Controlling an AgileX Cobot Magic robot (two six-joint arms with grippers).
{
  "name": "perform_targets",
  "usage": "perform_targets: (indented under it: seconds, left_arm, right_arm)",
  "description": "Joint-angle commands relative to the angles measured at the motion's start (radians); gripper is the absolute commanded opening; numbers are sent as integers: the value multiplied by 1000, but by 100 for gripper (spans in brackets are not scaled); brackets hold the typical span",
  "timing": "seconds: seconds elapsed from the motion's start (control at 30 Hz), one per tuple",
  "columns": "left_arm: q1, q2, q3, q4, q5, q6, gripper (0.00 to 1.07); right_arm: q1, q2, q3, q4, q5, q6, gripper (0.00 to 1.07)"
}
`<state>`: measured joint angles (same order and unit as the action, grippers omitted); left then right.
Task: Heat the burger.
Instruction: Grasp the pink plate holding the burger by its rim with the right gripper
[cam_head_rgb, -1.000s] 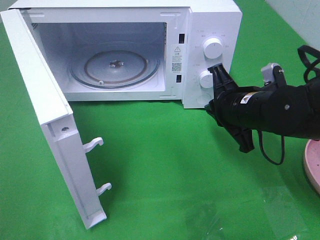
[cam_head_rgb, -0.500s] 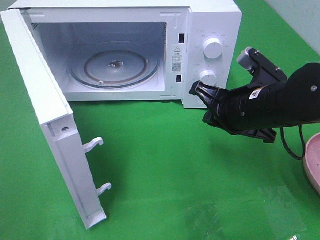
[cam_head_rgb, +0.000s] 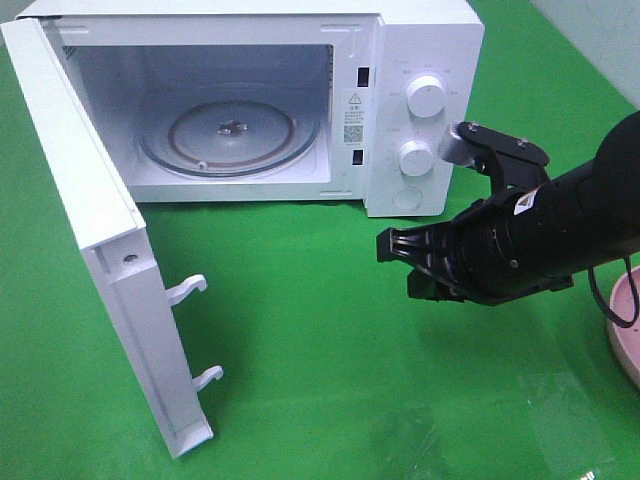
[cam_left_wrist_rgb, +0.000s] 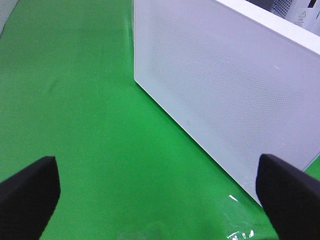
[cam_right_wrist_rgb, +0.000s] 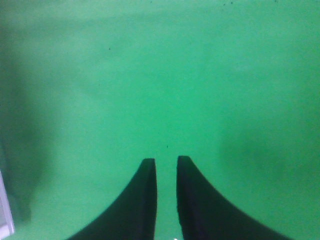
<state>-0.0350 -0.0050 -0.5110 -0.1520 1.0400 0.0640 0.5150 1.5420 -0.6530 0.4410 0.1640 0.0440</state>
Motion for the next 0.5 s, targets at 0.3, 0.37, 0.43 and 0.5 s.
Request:
perform_targets:
  seconds: [0.3, 0.37, 0.43, 0.5]
  left_arm:
    - [2, -18, 1, 1, -8, 3, 100]
    - [2, -18, 1, 1, -8, 3, 100]
    - [2, -18, 1, 1, -8, 3, 100]
    - [2, -18, 1, 1, -8, 3, 100]
  right_arm:
    - [-6, -86, -2, -274, 257, -11, 33]
    - [-6, -111, -2, -292, 277, -1, 35]
    - [-6, -133, -2, -311, 299, 6, 36]
    - [-6, -152, -2, -332, 321, 9, 36]
